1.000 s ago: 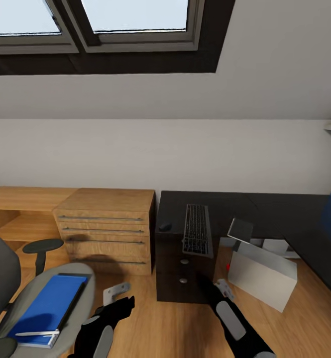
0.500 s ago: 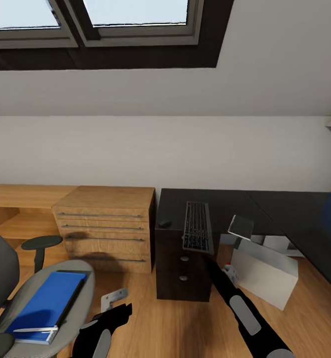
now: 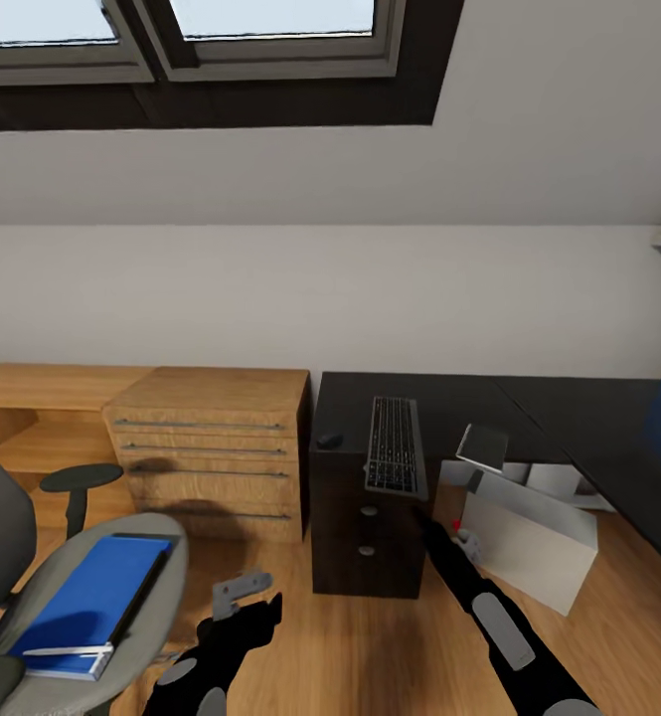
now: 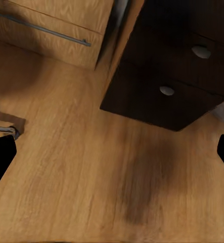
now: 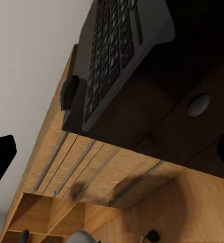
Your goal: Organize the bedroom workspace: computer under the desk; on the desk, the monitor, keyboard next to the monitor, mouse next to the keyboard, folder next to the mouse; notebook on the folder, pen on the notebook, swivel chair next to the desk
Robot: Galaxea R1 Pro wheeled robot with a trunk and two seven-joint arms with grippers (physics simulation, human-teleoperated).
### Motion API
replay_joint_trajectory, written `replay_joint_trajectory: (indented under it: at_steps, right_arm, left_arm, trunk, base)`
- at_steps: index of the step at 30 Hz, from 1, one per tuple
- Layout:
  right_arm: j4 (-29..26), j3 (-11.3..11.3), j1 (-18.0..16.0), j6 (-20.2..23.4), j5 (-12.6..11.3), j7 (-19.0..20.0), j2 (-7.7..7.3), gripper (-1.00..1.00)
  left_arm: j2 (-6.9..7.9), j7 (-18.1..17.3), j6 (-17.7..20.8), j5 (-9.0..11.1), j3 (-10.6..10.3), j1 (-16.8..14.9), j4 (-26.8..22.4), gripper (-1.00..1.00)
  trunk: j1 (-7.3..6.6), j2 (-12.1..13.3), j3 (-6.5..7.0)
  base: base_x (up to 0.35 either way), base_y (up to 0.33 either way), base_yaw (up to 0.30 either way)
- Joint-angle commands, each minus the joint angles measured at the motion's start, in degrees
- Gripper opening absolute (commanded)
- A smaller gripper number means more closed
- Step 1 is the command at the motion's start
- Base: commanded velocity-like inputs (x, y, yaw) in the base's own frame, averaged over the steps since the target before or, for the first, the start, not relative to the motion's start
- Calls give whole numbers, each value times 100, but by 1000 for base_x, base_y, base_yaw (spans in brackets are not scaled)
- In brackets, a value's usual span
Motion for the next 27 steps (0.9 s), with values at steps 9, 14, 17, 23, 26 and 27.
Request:
replay_joint_trajectory:
  at_steps: [9, 14, 17, 23, 26, 27]
  right_arm:
    - [4, 12, -2, -505, -141, -4, 68, 100]
    - [10, 16, -3, -489, -834, 2, 83, 100]
    - [23, 29, -7, -473, -1456, -1, 78, 100]
    - [25, 49, -10, -361, -1975, 8, 88, 100]
    - [3, 41, -10, -350, -2002, 36, 256, 100]
    - [0, 25, -10, -352, -2002, 43, 340, 100]
  left_arm:
    - [18, 58, -15, 55, -203, 56, -45, 100]
    - [18, 58, -12, 56, -200, 56, -46, 100]
    - [18, 58, -12, 56, -204, 56, -46, 100]
    - [18, 58, 3, 56, -198, 56, -39, 100]
    - [18, 58, 5, 56, -198, 56, -33, 100]
    - [18, 58, 9, 56, -198, 56, -35, 100]
  trunk:
    - [198, -365, -167]
    - [308, -565, -256]
    - [374, -686, -310]
    - [506, -926, -418]
    - [572, -1047, -472]
    - [594, -1087, -490]
  base:
    - [0, 0, 0]
    - [0, 0, 0]
    - [0, 0, 0]
    - [0, 0, 0]
    - [0, 0, 0]
    - [0, 0, 0]
